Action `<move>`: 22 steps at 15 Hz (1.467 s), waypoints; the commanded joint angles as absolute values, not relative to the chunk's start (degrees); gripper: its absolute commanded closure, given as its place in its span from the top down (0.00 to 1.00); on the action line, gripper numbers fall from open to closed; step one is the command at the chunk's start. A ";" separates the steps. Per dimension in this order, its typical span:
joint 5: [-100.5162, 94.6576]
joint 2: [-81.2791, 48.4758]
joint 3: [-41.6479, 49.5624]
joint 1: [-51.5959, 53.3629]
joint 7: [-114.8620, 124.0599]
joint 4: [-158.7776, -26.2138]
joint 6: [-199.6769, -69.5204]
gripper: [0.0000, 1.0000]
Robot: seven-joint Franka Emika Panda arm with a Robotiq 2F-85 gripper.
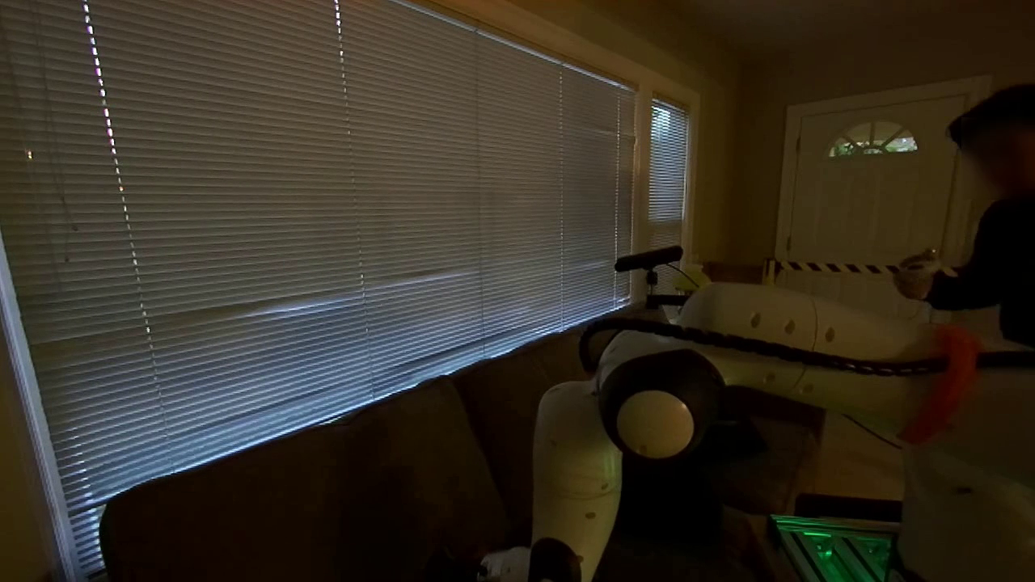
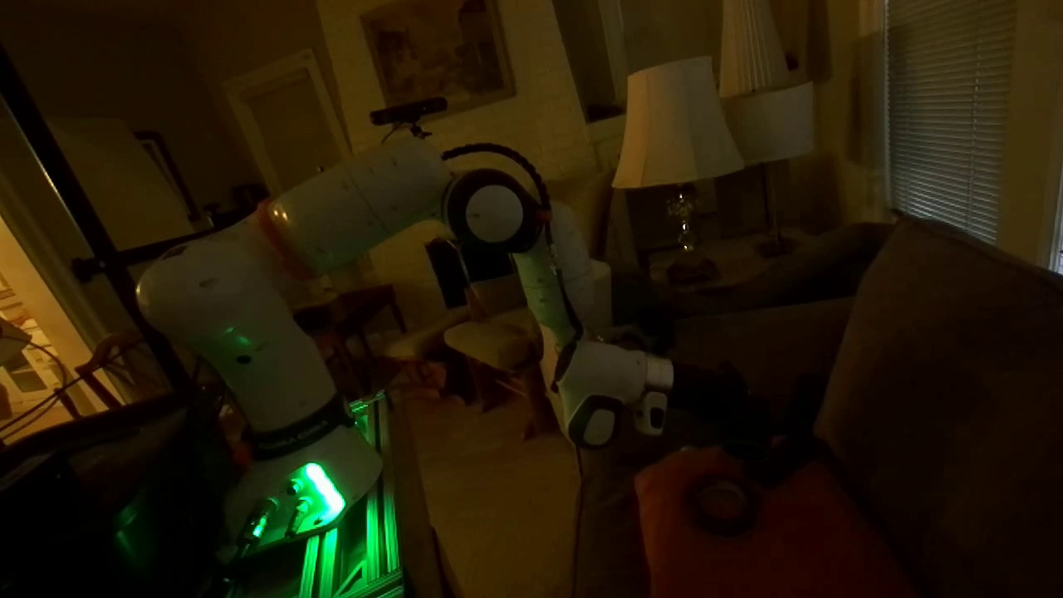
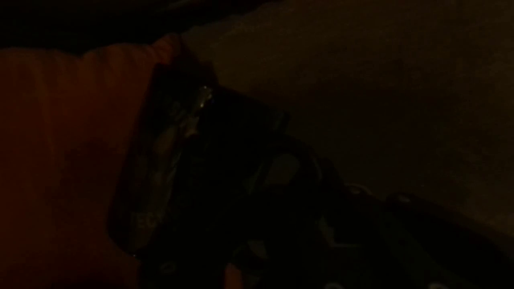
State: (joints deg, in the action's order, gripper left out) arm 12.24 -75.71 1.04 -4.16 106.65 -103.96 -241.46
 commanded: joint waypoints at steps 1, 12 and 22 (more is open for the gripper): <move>11.73 -75.88 -2.58 -7.47 102.67 -103.45 -241.95 0.02; 27.60 -65.73 1.05 1.48 106.88 -111.42 -243.03 0.02; 32.60 -68.58 17.02 19.01 126.97 -113.73 -243.25 0.02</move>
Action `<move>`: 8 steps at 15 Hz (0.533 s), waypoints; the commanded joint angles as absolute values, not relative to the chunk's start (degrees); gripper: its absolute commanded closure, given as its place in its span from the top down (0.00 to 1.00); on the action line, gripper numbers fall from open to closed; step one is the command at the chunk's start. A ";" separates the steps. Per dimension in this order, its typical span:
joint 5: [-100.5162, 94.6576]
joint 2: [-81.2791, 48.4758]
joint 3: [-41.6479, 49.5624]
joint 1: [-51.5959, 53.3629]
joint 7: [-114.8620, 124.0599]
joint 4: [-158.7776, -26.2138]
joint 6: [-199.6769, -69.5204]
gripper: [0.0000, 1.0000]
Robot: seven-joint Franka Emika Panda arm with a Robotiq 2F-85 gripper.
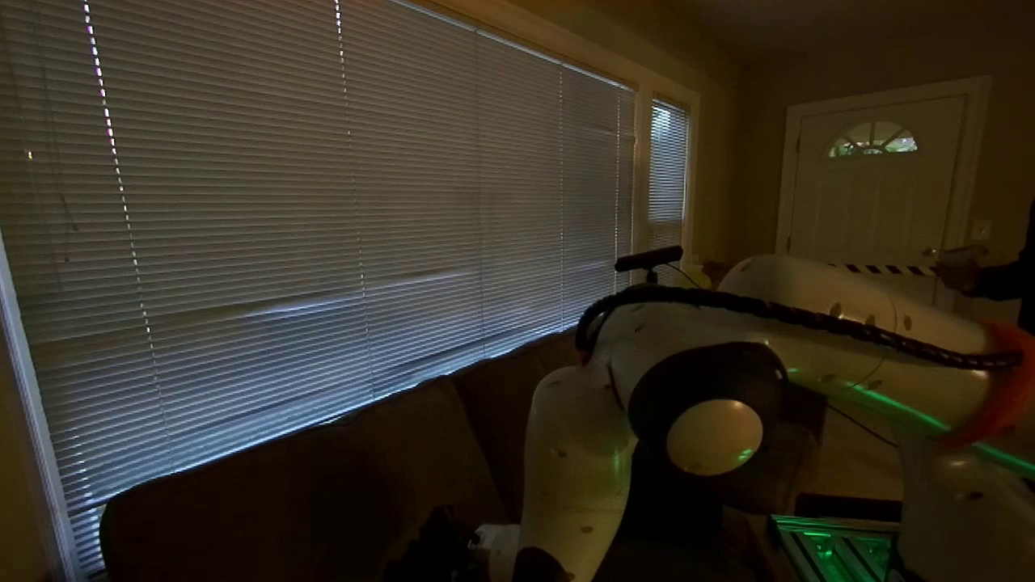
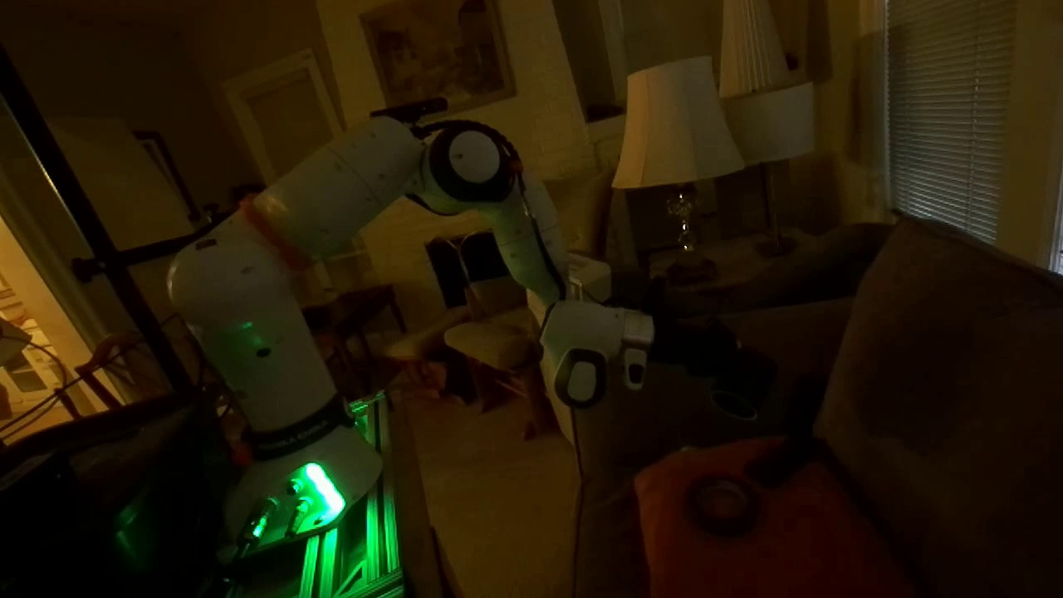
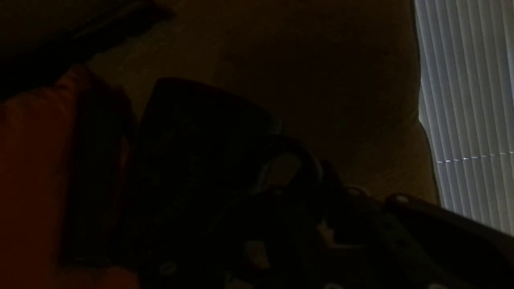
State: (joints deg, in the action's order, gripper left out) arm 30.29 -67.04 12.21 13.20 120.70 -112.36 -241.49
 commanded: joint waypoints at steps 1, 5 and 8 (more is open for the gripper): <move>33.26 -69.20 18.41 20.80 128.48 -113.97 -243.26 0.02; 36.43 -73.43 25.13 28.82 131.70 -115.75 -243.29 0.02; 39.53 -77.44 27.81 33.33 134.09 -116.92 -243.41 0.02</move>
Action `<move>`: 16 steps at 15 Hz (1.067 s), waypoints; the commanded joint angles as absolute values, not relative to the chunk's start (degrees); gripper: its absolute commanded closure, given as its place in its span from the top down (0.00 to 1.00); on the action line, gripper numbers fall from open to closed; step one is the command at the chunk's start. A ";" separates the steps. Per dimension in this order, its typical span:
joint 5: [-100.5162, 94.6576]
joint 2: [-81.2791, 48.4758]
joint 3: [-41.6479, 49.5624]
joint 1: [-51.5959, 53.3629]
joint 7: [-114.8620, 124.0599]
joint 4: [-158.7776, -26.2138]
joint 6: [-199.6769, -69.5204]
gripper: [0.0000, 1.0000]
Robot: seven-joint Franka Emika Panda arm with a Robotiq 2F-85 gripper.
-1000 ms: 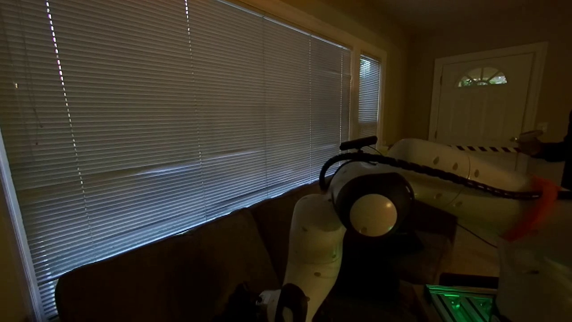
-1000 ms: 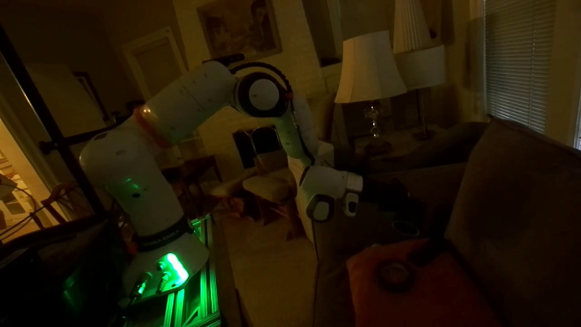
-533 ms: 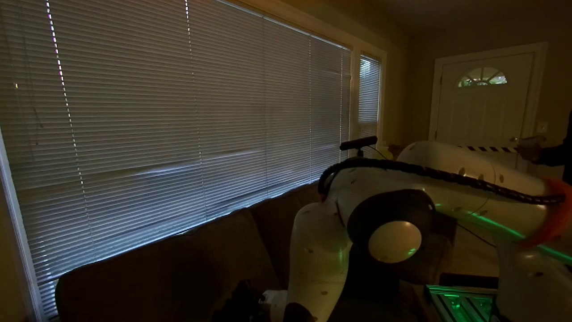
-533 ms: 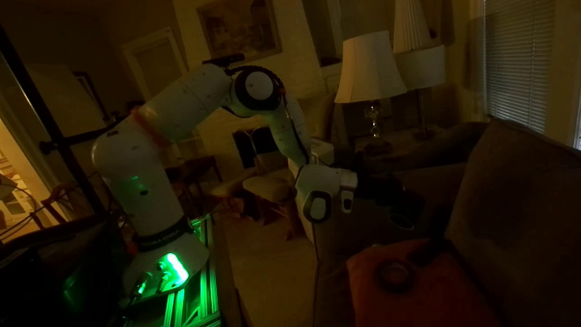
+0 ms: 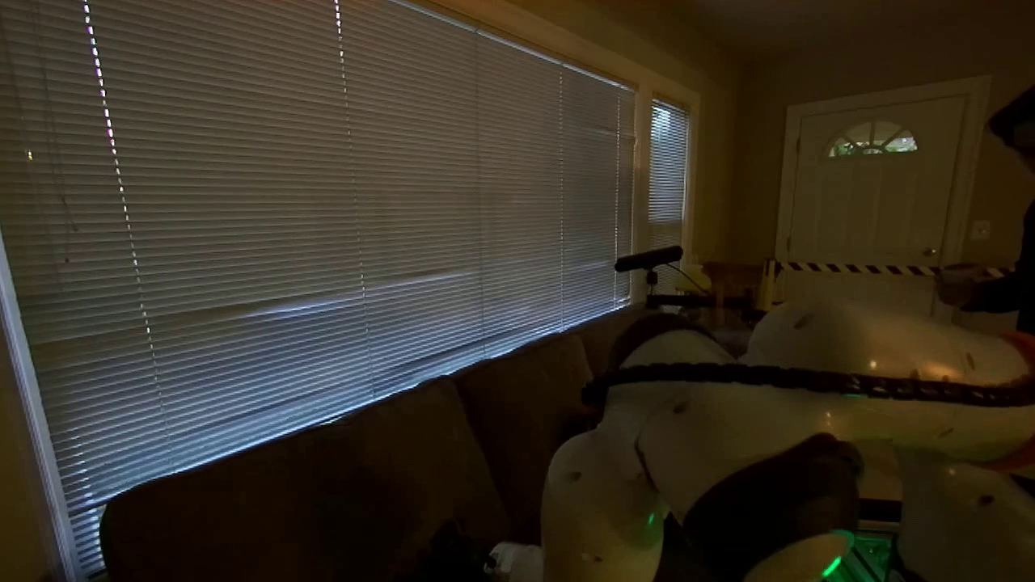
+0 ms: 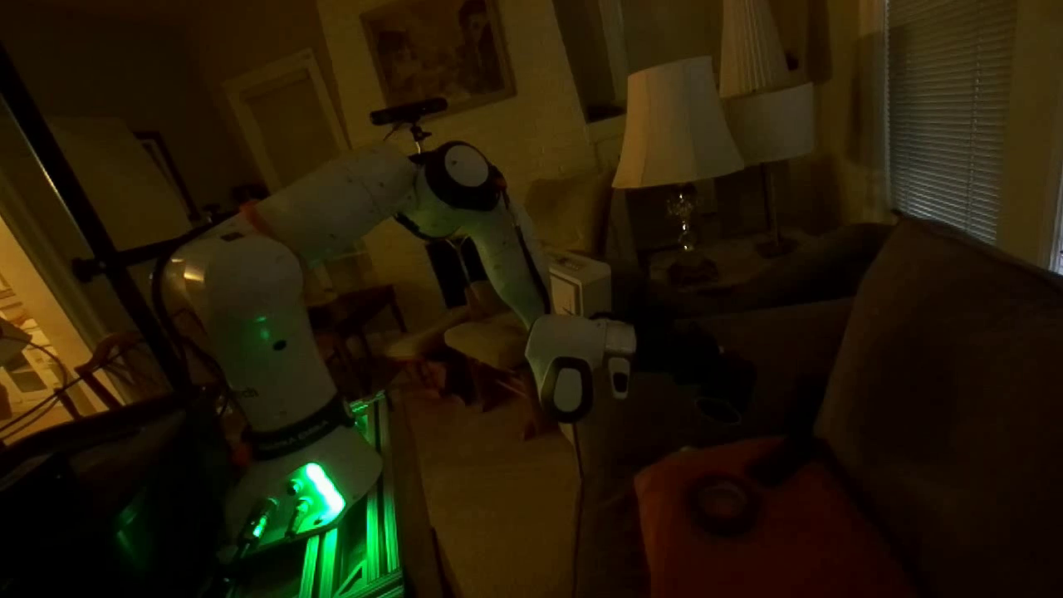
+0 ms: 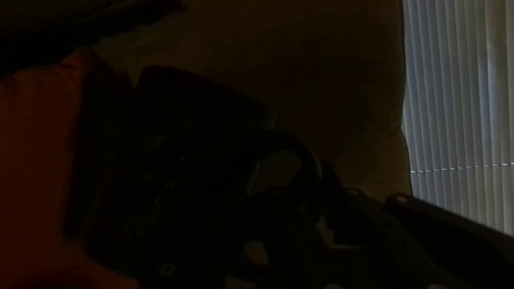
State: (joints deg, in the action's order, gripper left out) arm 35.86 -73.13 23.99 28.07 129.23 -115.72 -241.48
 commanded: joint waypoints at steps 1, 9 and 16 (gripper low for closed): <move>40.69 -79.16 28.07 34.23 135.07 -116.76 -243.41 0.02; 41.52 -86.18 26.84 33.53 139.86 -113.04 -243.30 0.02; 39.25 -85.64 27.36 30.10 139.45 -106.78 -243.31 0.02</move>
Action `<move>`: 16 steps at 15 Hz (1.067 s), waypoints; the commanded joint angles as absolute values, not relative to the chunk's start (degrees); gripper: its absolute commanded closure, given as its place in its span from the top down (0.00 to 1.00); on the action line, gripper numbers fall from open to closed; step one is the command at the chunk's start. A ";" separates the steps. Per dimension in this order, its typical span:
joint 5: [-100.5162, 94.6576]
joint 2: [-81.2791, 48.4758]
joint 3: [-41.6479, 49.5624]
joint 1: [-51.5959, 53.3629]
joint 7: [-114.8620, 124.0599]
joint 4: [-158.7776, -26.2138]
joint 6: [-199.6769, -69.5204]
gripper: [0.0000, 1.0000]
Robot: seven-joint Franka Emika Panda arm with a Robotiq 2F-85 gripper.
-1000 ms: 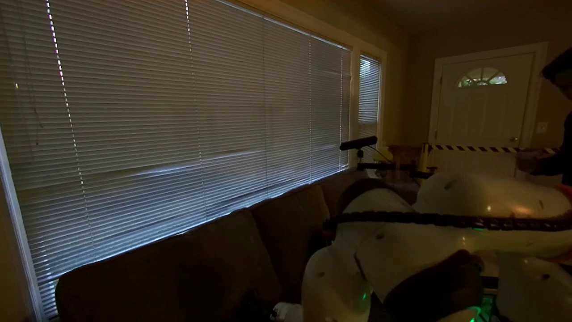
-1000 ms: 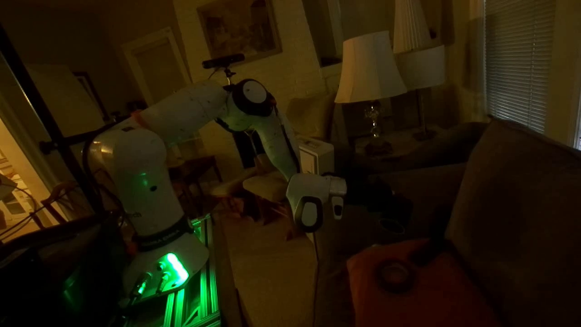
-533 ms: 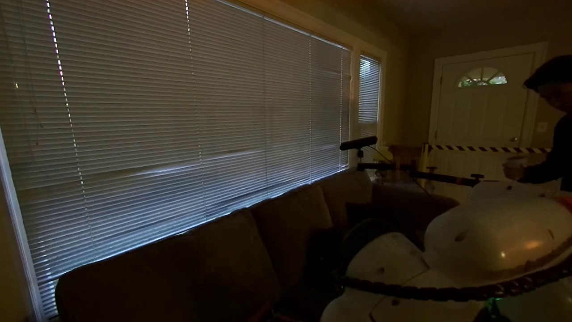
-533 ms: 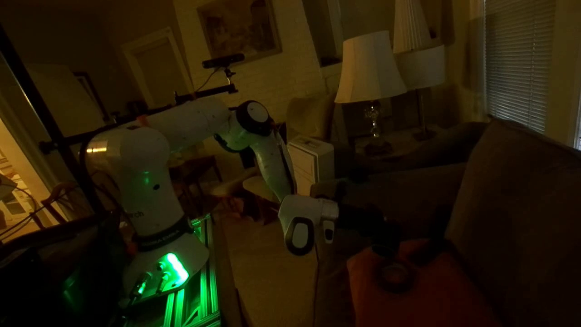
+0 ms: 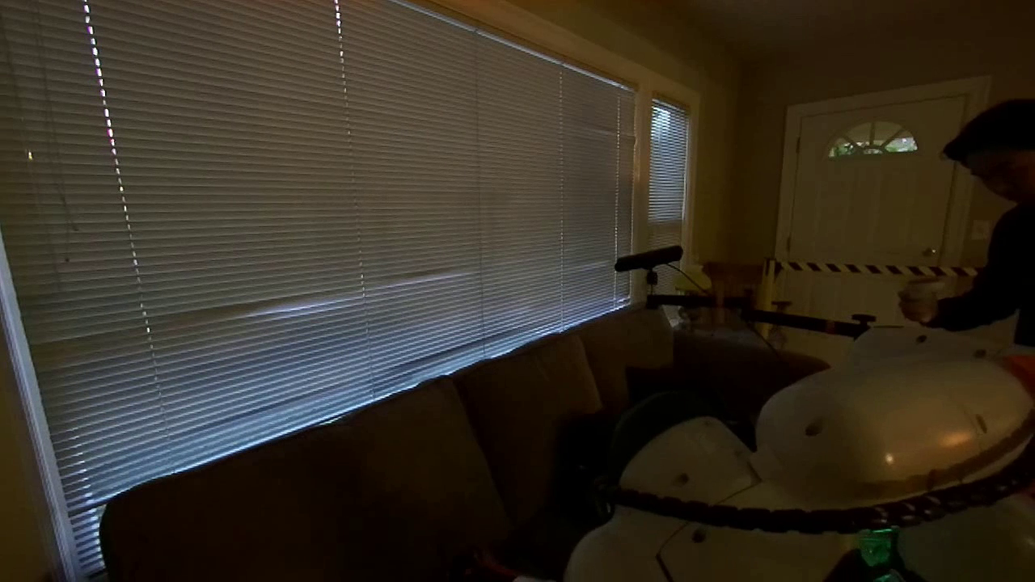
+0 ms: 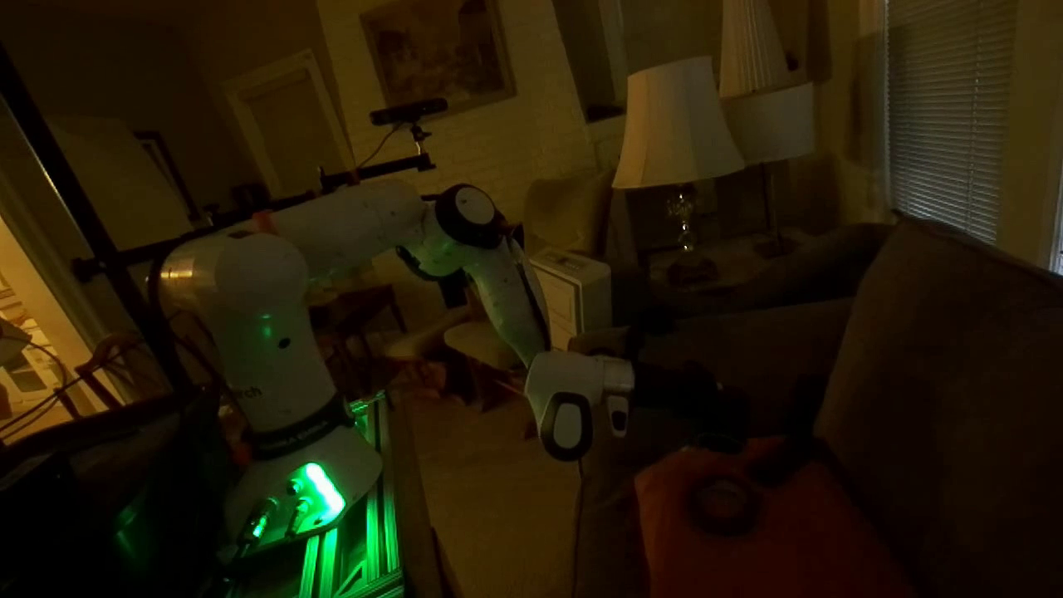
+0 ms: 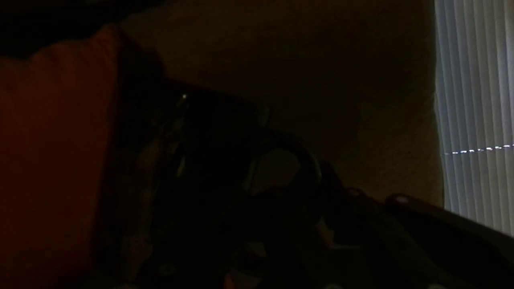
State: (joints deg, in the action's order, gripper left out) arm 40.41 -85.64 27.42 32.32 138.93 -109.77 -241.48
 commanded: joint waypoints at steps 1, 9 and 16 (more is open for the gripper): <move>38.96 -85.62 27.03 29.57 139.43 -106.14 -243.35 0.02; 38.55 -85.67 24.45 27.51 140.21 -106.52 -243.42 0.02; 38.30 -85.77 23.35 26.69 140.48 -107.12 -243.43 0.02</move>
State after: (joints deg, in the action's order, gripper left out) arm 39.42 -85.77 23.45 27.37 138.91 -106.66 -241.47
